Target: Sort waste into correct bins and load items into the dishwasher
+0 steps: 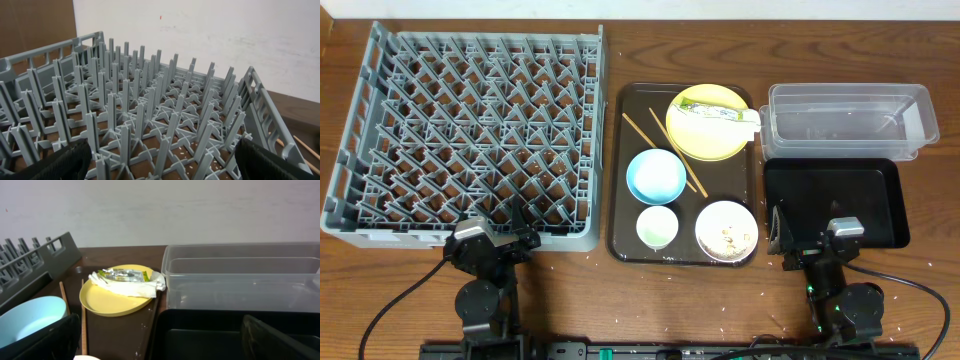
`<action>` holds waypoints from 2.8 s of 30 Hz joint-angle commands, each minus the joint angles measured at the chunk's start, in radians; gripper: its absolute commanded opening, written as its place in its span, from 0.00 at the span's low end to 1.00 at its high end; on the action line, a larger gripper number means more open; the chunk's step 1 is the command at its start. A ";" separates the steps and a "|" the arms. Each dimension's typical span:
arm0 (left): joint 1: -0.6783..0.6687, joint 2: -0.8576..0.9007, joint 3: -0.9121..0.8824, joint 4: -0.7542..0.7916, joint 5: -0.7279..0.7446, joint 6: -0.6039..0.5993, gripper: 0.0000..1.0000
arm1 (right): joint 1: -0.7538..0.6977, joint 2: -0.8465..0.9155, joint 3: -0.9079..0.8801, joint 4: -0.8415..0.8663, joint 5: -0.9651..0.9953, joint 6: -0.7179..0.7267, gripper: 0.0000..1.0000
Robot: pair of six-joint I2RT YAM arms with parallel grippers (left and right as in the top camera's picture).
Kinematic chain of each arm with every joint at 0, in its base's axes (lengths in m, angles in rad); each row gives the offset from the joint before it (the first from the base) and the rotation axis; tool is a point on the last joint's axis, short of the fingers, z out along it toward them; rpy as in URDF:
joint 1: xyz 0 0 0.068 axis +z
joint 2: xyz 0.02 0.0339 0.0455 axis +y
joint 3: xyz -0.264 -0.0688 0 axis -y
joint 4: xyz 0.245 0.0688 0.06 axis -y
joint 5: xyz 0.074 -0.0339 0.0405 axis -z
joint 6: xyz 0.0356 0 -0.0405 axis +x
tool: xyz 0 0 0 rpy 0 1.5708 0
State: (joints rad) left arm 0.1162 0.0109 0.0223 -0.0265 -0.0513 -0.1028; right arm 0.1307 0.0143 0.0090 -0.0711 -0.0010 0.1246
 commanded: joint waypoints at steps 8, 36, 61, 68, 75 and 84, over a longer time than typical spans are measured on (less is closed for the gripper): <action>0.003 -0.006 -0.018 -0.041 -0.010 0.013 0.93 | 0.011 -0.008 -0.003 -0.003 -0.004 -0.010 0.99; 0.003 -0.006 -0.018 -0.041 -0.010 0.013 0.93 | 0.011 -0.008 -0.003 -0.003 -0.004 -0.010 0.99; 0.003 -0.006 -0.018 -0.041 -0.010 0.013 0.93 | 0.011 0.002 0.047 0.108 -0.164 -0.100 0.99; 0.003 -0.006 -0.018 -0.041 -0.010 0.013 0.93 | 0.011 0.208 0.278 0.060 -0.222 -0.196 0.99; 0.003 -0.006 -0.018 -0.041 -0.010 0.013 0.93 | 0.011 0.608 0.606 -0.063 -0.330 -0.305 0.99; 0.003 -0.006 -0.018 -0.041 -0.010 0.013 0.93 | 0.011 1.171 1.163 -0.443 -0.377 -0.381 0.99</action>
State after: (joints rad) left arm 0.1162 0.0109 0.0231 -0.0280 -0.0517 -0.1024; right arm 0.1307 1.0588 1.0283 -0.4530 -0.3447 -0.2081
